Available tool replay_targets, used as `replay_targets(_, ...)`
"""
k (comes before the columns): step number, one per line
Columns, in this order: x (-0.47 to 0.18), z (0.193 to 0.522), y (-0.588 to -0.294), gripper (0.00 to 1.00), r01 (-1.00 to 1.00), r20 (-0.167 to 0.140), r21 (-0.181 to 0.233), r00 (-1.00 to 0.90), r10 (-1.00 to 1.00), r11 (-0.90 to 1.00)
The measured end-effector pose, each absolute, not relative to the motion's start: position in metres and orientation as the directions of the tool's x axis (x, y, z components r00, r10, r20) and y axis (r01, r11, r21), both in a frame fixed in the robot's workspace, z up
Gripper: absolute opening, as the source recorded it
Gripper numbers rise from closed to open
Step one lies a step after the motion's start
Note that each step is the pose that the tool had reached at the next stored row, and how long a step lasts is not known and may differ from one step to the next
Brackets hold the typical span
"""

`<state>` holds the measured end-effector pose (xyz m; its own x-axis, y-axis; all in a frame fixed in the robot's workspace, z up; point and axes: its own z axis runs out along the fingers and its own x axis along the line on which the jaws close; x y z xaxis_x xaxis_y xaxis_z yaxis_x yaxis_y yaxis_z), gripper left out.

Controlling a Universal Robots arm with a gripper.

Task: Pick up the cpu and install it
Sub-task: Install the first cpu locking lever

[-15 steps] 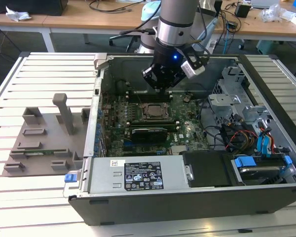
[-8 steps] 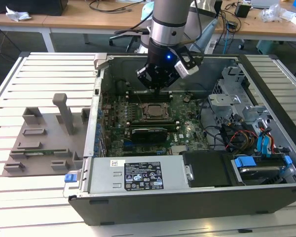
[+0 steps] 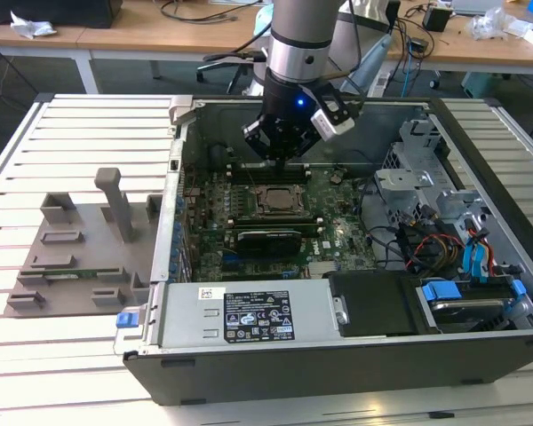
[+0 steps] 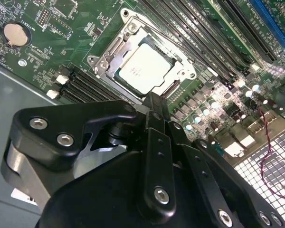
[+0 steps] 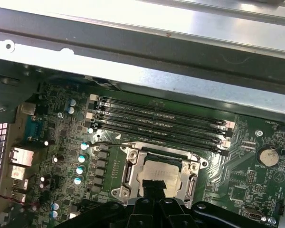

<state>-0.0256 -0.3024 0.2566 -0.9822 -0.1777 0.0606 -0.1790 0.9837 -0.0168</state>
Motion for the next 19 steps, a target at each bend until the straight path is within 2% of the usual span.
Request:
replay_targets(10,-0.0254,0.2565,-0.3024,0.11,-0.097,0.061,-0.018,-0.994,-0.096,0.995)
replay_targets(14,-0.0254,0.2562,-0.3024,0.11,-0.097,0.022,-0.022,-0.995,-0.096,0.995)
replay_targets(19,-0.0262,0.2562,-0.3024,0.11,-0.096,0.014,-0.022,-0.995,-0.096,0.995)
